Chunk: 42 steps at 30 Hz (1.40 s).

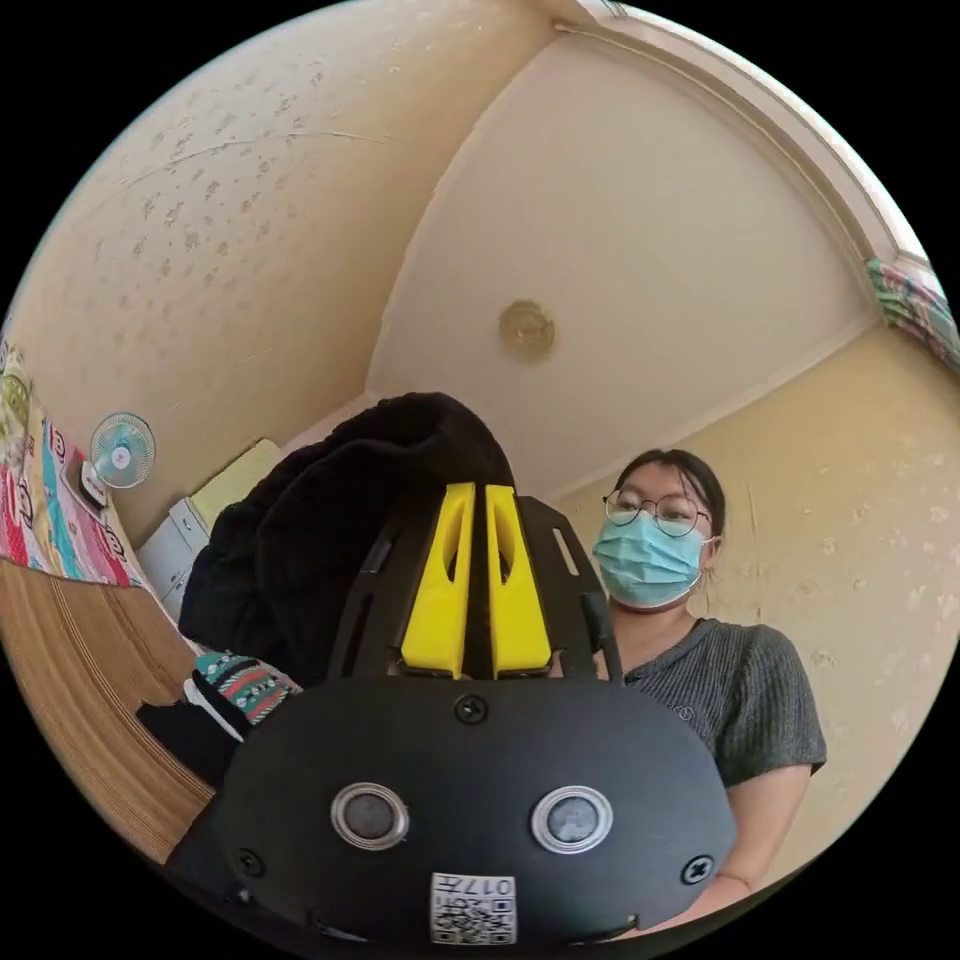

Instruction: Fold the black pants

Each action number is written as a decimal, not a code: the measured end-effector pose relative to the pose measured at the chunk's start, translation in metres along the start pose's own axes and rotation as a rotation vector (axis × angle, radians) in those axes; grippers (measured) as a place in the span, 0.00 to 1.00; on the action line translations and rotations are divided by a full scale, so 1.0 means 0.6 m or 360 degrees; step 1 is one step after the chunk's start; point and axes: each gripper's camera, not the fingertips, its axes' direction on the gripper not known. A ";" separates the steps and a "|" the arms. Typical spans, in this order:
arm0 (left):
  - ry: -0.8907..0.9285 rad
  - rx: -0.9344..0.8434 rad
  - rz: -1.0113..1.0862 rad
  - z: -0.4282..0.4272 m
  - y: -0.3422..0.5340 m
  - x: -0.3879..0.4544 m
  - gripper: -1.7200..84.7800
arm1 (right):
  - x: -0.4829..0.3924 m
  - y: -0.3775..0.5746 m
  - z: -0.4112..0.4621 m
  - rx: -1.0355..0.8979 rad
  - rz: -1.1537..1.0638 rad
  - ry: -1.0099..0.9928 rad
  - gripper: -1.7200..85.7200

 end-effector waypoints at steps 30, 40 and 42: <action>-0.0431 -0.0026 -0.0308 0.110 0.150 -0.167 0.17 | 0.064 0.341 -0.104 0.1418 -0.0417 -0.0857 0.04; -0.0036 0.0274 -0.0713 0.144 0.206 -0.229 0.23 | 0.116 0.425 -0.006 0.1369 -0.0370 -0.1027 0.04; -0.0126 0.0215 -0.0730 0.165 0.208 -0.224 0.16 | 0.130 0.445 0.021 0.1353 -0.0330 -0.1049 0.04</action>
